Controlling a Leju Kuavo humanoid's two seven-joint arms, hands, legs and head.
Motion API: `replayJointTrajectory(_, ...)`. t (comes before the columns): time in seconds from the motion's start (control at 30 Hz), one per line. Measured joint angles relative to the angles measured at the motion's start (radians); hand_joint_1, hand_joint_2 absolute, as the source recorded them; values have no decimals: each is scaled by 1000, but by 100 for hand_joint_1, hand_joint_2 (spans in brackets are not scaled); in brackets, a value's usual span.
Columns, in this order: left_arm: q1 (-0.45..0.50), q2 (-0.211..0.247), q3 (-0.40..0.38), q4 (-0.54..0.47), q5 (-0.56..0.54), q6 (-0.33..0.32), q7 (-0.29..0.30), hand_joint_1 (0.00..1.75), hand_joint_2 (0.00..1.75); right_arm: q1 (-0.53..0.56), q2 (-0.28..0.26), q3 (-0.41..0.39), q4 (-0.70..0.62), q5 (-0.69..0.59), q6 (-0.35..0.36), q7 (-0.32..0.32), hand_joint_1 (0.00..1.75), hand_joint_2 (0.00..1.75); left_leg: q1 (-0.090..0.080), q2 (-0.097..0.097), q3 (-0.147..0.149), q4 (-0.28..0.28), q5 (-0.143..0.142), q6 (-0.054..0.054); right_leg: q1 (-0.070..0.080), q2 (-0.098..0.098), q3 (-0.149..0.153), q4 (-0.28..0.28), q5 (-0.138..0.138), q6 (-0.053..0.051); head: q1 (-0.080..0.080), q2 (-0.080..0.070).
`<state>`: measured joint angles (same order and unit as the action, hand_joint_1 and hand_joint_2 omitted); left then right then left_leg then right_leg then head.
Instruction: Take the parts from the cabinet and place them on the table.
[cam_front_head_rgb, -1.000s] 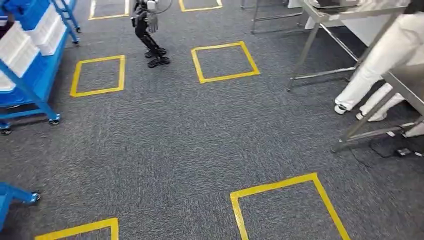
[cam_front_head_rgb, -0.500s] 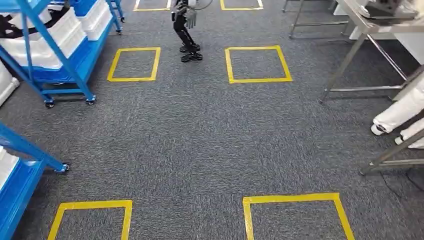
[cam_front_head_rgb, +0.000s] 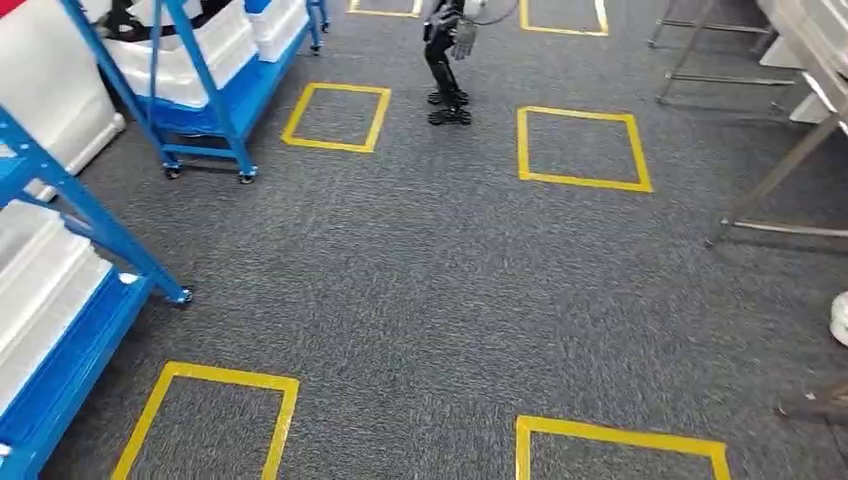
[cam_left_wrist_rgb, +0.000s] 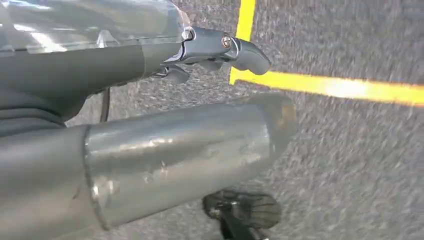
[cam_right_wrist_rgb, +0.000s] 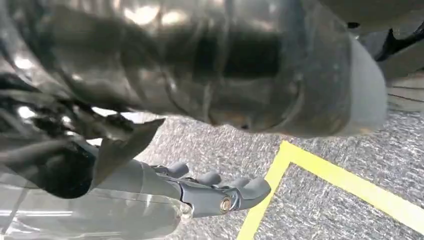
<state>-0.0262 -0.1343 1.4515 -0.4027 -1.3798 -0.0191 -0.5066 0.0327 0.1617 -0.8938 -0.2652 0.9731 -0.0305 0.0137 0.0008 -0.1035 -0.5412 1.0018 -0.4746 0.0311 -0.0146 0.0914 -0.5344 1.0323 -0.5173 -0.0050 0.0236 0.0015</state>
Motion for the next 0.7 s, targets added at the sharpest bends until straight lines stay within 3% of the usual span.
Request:
replayJointTrajectory(0.07,-1,-1,5,-23,14,-12,-5,0,0,-6,0,-3,8,7,5,17,0,0,4,-18,-9,2,1,-13,4,-22,-1,-6,3,0,0,0)
replayJointTrajectory(0.13,6,-13,20,-58,30,-33,-3,0,0,-14,-3,-4,12,13,9,32,0,0,7,-41,-16,-4,5,-29,7,-43,3,-12,7,-13,0,0)
replayJointTrajectory(0.17,8,-17,26,-77,36,-44,2,0,0,-15,-3,-4,15,16,9,33,0,0,9,-21,-15,7,-2,-30,-4,-57,7,-25,14,-23,0,0)
replayJointTrajectory(0.2,10,-29,29,-99,43,-60,10,0,0,-13,-5,-4,17,18,9,31,0,0,5,44,-29,37,-25,-31,0,-69,11,-31,15,-30,-1,0)
replayJointTrajectory(0.23,8,-37,34,-121,47,-74,18,0,0,-12,-5,-5,18,20,8,27,0,0,7,74,-60,97,-64,-34,1,-83,11,-31,15,-35,0,0)
replayJointTrajectory(0.3,5,-66,50,-178,49,-110,46,0,0,-10,-7,-5,20,27,4,10,0,0,12,91,-141,260,-139,-43,7,-117,10,-31,12,-38,-1,0)
replayJointTrajectory(0.33,8,-79,58,-205,49,-121,58,0,0,-12,-9,-5,20,29,3,0,0,0,13,94,-164,307,-149,-46,8,-132,9,-30,10,-39,-1,0)
replayJointTrajectory(0.37,11,-89,69,-230,50,-131,77,0,0,-13,-11,-5,21,33,-3,-14,0,0,14,97,-161,304,-134,-47,8,-145,11,-30,8,-37,-1,0)
replayJointTrajectory(0.4,16,-100,74,-250,51,-138,92,0,0,-15,-12,-5,22,36,-10,-23,0,0,16,100,-136,256,-101,-48,8,-156,13,-30,6,-35,-1,0)
replayJointTrajectory(0.43,21,-108,79,-274,58,-140,106,0,0,-17,-13,-5,22,39,-13,-33,0,0,16,108,-89,169,-57,-47,8,-168,16,-29,3,-32,-1,0)
replayJointTrajectory(0.47,23,-117,84,-293,67,-142,122,0,0,-19,-14,-5,22,40,-15,-46,0,0,16,135,-30,64,-14,-44,8,-181,22,-28,-2,-28,-1,0)
replayJointTrajectory(0.5,22,-126,88,-306,80,-145,138,0,0,-18,-17,-5,22,40,-21,-59,0,0,11,183,-2,2,-16,-37,11,-192,26,-27,-6,-22,-1,0)
replayJointTrajectory(0.53,22,-132,92,-323,94,-147,156,0,0,-19,-19,-6,22,41,-30,-73,0,0,7,170,1,-1,-9,-32,17,-201,29,-25,-11,-14,0,0)
replayJointTrajectory(0.63,34,-166,101,-373,140,-151,208,0,0,-33,-24,-6,22,45,-47,-107,0,0,1,141,-7,0,-10,-17,12,-223,39,-30,-12,0,-1,0)
replayJointTrajectory(0.67,37,-172,104,-383,148,-151,218,0,0,-36,-25,-6,22,46,-49,-114,0,0,11,129,6,-10,-2,-7,10,-217,40,-26,-20,9,-1,0)
replayJointTrajectory(0.7,38,-181,107,-393,158,-150,224,0,0,-35,-29,-6,22,49,-50,-117,0,0,10,121,6,-14,1,-3,5,-158,33,-1,-39,14,0,0)
